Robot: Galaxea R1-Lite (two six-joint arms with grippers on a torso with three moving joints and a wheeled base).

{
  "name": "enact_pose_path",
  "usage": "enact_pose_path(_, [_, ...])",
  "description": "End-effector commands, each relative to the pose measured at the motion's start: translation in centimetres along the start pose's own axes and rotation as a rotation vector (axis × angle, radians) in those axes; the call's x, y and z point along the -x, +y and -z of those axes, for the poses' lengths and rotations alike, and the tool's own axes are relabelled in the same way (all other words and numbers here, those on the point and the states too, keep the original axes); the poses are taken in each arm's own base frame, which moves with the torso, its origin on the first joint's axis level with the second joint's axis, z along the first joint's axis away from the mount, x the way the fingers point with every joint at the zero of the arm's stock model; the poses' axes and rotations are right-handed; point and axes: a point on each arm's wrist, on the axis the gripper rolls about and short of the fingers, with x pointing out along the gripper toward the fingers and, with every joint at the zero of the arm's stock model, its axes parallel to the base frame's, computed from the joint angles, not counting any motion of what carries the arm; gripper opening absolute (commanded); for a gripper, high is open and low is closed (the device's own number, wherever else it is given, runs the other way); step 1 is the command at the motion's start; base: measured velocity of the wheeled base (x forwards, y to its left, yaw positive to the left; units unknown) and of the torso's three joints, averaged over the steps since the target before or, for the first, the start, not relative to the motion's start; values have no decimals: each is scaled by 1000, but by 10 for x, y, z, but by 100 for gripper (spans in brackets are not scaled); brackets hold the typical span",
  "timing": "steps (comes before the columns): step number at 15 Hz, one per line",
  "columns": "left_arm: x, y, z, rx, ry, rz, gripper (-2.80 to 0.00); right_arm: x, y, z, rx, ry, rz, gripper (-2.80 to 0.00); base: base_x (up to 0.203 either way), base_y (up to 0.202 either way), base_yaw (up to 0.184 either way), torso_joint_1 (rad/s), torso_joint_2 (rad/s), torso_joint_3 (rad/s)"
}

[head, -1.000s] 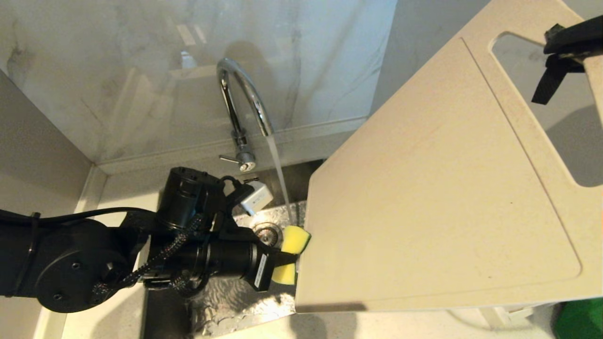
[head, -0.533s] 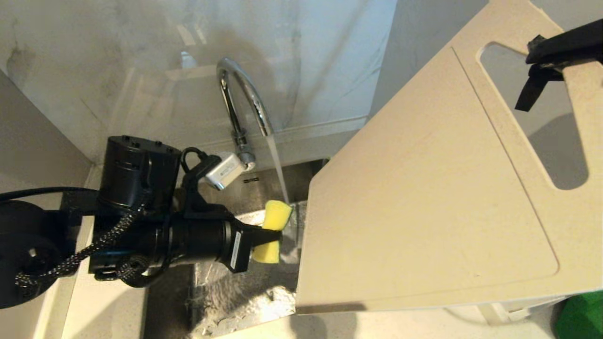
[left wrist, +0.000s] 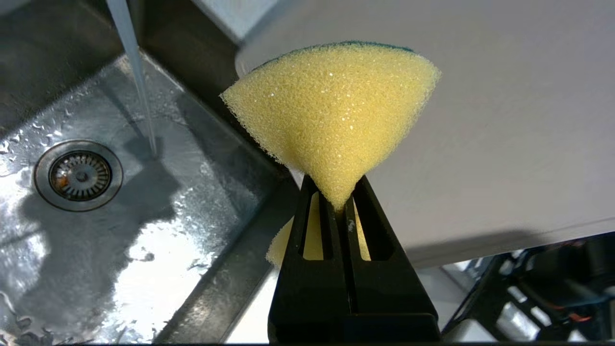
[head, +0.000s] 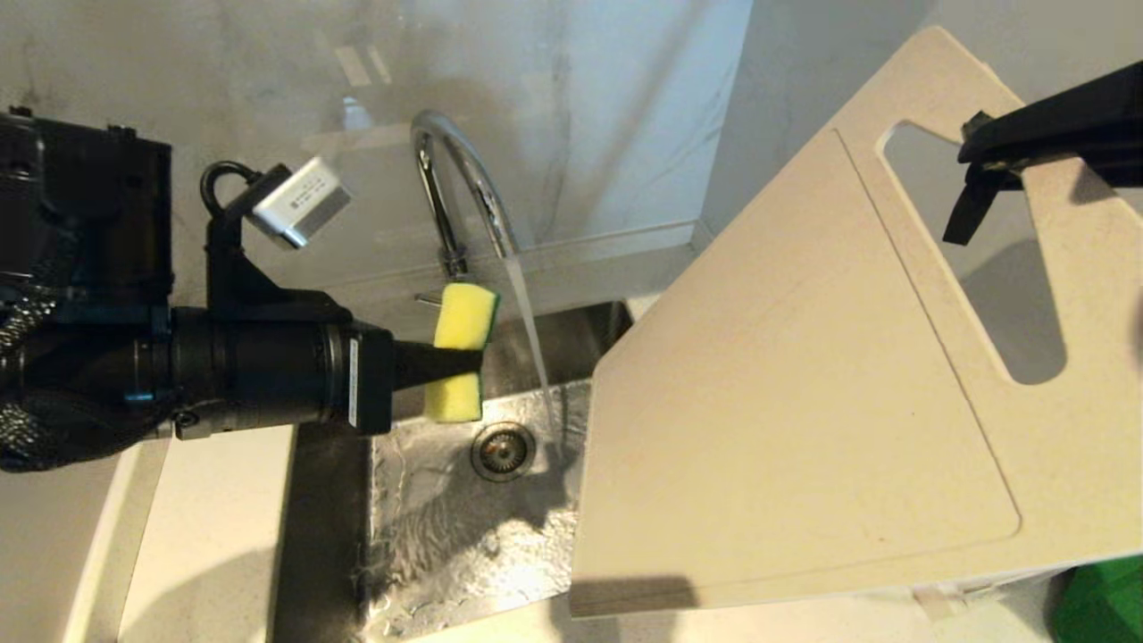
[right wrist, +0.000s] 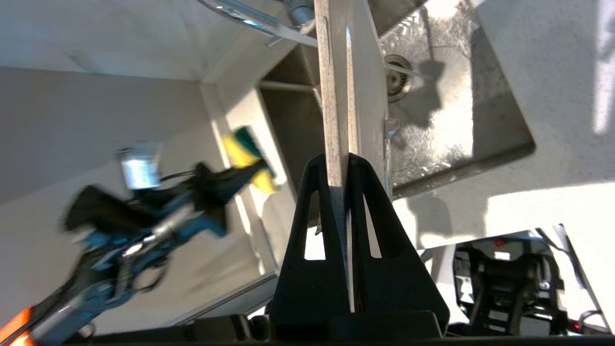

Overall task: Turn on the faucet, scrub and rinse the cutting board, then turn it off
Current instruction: Put down the cutting board

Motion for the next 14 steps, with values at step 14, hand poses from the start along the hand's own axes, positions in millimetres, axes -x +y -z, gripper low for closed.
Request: enact_pose_path(14, [18,2,-28,16,-99,-16,-280,-49,-27,23,-4,176,232,-280,0,0,0,0,0,0])
